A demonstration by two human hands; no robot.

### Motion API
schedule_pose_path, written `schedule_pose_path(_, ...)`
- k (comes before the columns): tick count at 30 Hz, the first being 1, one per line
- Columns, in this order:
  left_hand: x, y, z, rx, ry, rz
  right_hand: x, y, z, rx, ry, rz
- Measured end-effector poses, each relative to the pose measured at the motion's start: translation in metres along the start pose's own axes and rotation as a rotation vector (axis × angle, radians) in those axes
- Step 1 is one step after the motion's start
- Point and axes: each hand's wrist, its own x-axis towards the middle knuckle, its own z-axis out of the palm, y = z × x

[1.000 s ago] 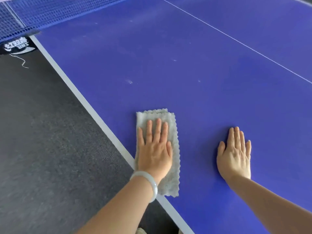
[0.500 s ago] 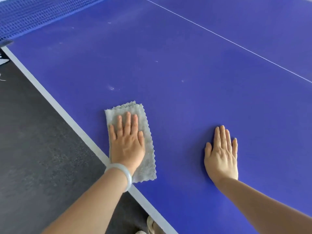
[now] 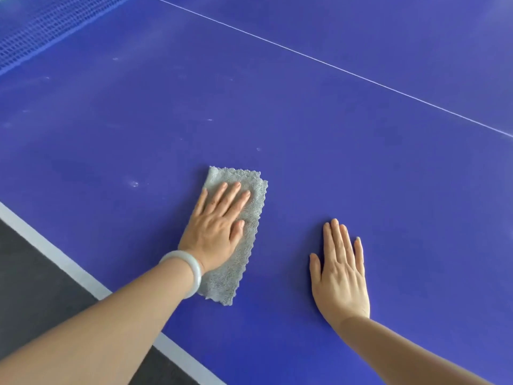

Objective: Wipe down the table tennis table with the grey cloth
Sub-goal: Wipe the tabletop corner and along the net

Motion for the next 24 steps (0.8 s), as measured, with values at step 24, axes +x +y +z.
schedule_pose_path(24, 0.002, 0.006, -0.003, 0.005, -0.056, 0.028, 0.136, -0.017, -0.014, 0.126, 0.080, 0.579)
